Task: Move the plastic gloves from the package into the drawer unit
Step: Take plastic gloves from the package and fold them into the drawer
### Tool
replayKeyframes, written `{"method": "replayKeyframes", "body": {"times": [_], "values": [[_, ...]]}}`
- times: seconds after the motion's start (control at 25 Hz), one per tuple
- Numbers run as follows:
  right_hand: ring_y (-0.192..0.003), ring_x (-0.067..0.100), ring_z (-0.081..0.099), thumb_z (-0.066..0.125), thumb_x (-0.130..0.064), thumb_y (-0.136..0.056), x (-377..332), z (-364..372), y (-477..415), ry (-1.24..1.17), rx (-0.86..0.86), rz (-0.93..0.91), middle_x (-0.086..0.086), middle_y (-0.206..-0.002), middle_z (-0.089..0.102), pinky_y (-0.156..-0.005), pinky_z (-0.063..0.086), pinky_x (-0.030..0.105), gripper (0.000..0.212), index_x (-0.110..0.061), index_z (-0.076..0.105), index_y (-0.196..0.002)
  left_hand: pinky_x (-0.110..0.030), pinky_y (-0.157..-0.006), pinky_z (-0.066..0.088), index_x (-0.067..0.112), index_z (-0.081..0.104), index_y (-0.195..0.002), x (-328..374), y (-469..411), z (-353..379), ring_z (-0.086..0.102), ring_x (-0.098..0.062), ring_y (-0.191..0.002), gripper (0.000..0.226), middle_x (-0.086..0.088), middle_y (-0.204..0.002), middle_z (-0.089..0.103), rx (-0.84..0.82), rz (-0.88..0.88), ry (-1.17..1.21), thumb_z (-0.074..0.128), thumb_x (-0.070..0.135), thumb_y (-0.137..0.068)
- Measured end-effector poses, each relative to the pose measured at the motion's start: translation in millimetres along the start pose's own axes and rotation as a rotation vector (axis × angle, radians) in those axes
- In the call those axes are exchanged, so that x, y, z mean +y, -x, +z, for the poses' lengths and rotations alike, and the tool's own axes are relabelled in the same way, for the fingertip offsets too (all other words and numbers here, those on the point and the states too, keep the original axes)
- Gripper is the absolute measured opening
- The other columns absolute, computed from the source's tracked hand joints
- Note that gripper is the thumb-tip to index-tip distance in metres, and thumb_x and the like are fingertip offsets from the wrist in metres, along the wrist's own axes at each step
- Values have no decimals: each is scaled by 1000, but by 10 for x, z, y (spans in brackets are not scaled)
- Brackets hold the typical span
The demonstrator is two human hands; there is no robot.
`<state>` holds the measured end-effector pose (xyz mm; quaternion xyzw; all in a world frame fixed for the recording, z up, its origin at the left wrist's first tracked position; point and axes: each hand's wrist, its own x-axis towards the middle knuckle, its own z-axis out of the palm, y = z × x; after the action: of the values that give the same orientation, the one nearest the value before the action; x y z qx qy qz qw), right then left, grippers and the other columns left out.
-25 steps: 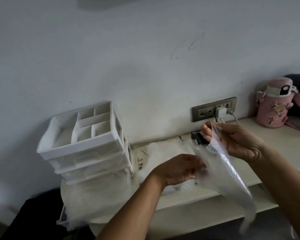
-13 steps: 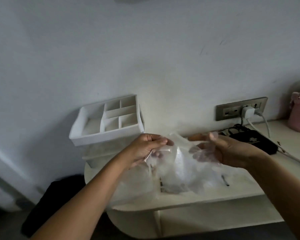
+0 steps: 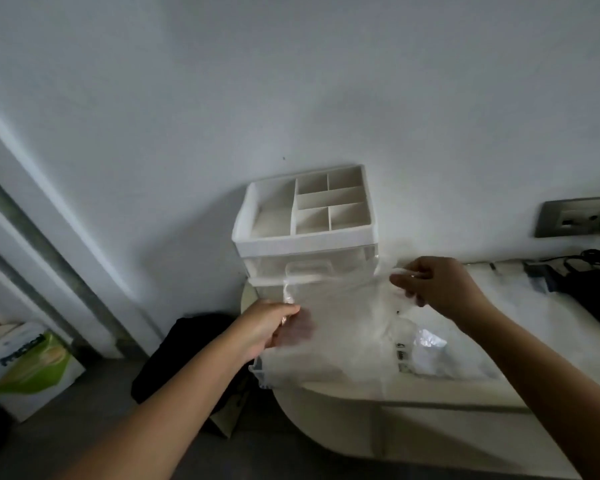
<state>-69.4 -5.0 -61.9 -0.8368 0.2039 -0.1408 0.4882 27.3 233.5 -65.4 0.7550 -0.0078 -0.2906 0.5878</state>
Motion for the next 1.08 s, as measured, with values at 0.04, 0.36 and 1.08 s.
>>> {"method": "replayKeyframes", "body": {"times": [0.04,0.36,1.08], "values": [[-66,16,55,69,-22,-83,-59,88,34,152,116,-55,3,-79,63,-61,43,26,22,-4,61,-94,-22,-48,54,1,67,-83,-46,-8,-17,68,-15,-52,25,-10,-64,71,24,-37,12,49,9,-97],[-106,11,56,43,9,-83,-439,1037,420,373,-220,-640,-3,-120,59,-90,47,20,47,-18,62,-117,-25,-46,45,1,51,-69,-156,-176,-64,53,-20,-48,36,-12,-62,52,141,-86,-142,33,6,-100],[-146,20,10,38,-32,-99,115,1502,-86,816,-592,-451,6,-158,14,-117,6,37,57,-15,19,-150,-33,-90,46,4,60,-107,-303,-223,75,57,-28,-108,21,-16,-114,60,68,338,-1256,55,20,-94]]}}
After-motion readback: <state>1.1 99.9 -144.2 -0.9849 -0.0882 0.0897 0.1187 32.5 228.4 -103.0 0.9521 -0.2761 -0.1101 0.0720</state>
